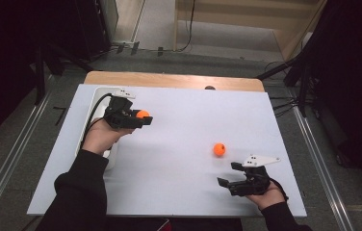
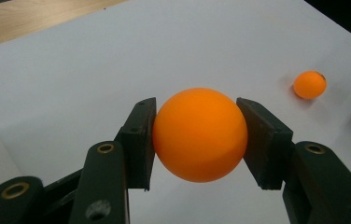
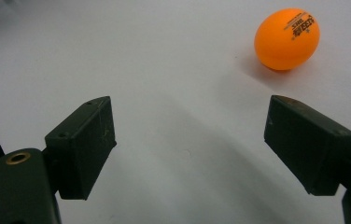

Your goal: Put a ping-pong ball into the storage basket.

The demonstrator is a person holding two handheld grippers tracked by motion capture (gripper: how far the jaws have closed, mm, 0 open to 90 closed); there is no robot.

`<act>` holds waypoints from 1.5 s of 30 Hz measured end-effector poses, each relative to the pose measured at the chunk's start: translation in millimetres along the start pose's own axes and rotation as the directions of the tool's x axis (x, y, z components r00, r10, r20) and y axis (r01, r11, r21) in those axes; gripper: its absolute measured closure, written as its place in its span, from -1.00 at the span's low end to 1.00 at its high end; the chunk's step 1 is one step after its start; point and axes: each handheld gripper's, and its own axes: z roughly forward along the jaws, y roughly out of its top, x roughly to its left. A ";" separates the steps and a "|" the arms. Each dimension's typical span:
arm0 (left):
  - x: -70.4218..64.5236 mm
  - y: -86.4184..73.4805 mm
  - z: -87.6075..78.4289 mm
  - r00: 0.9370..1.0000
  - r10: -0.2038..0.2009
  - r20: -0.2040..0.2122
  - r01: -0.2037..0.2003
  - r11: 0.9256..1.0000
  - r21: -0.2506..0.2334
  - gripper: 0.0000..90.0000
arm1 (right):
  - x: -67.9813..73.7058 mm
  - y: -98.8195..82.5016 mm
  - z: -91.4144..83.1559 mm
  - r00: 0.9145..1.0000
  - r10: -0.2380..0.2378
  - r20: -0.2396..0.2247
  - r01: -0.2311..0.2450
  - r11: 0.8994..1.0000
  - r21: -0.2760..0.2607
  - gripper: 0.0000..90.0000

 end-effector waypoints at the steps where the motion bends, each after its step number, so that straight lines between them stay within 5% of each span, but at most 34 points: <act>1: 1.1 -0.2 -0.8 1.000 -0.001 0.001 0.001 1.000 0.003 0.12 | 0.0 0.0 -0.1 1.000 -0.001 0.001 0.001 1.000 -0.001 -0.67; 45: 35.8 -14.9 -29.0 0.993 -0.071 -0.098 0.071 0.997 -0.013 0.12 | -0.1 -0.1 0.6 1.000 -0.015 -0.002 0.015 1.000 -0.002 -0.67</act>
